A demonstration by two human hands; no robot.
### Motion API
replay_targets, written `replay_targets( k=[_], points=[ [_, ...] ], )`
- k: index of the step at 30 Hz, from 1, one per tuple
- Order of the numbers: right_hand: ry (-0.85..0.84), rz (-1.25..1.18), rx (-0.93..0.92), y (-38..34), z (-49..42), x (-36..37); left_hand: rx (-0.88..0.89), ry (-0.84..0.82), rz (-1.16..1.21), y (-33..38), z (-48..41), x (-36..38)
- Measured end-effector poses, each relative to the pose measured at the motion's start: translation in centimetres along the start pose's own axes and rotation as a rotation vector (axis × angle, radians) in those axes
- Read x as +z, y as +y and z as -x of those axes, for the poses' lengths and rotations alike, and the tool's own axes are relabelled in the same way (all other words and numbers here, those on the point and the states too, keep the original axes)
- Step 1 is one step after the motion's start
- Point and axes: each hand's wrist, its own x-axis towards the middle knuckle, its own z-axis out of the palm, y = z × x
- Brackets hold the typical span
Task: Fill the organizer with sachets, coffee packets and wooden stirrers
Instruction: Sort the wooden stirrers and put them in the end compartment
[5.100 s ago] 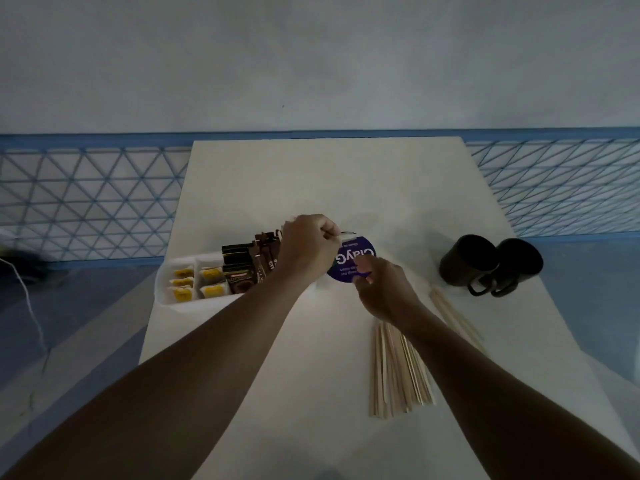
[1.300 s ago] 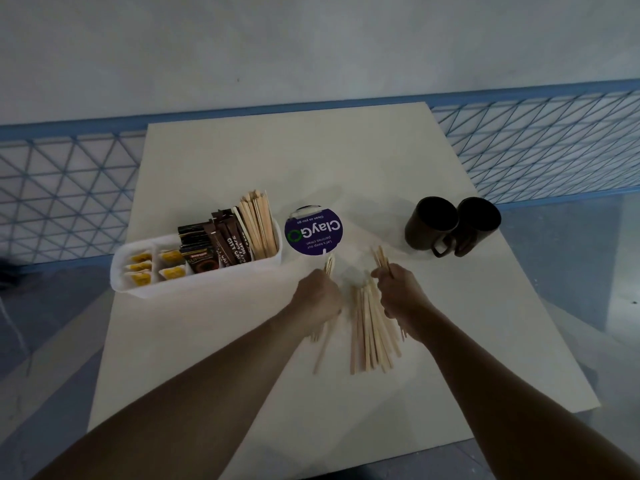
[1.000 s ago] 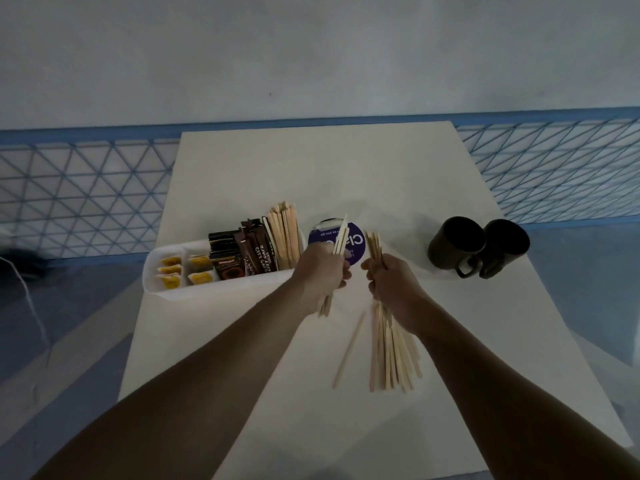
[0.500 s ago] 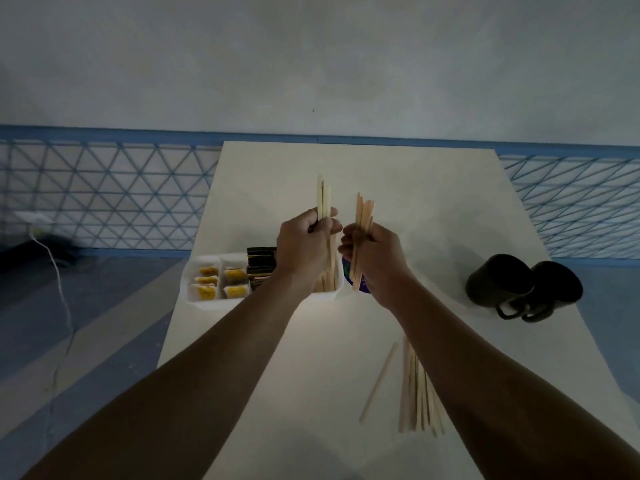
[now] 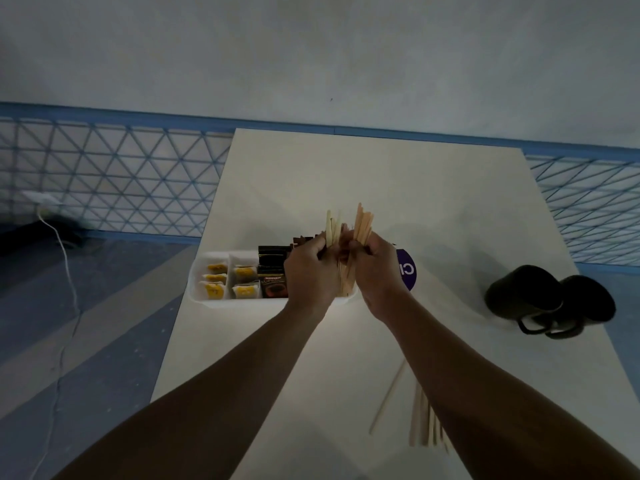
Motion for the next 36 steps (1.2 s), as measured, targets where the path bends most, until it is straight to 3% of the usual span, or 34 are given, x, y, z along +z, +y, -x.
replay_targets(
  k=[7, 14, 20, 27, 33, 36],
  points=[
    [-0.051, 0.299, -0.015, 0.7, 0.5, -0.2, 0.013, 0.022, -0.053, -1.1, 0.5, 0.7],
    [0.007, 0.546, -0.128, -0.8, 0.3, -0.2, 0.181, 0.006, -0.193, 0.1, 0.0, -0.1],
    [0.055, 0.579, -0.183, -1.1, 0.3, -1.2, 0.18, 0.004, -0.237, 1.3, -0.9, -1.5],
    [0.1, 0.554, -0.143, -0.9, 0.3, -2.2, -0.005, -0.327, -0.396, 1.8, -1.1, -2.7],
    [0.102, 0.56, -0.132, -0.4, -0.2, -2.7, 0.101, -0.469, -0.445, 1.7, -0.8, -2.8],
    [0.06, 0.593, -0.096, 0.1, -0.4, -3.0, 0.115, -0.451, -0.394, 1.5, -0.8, -2.5]
  ],
)
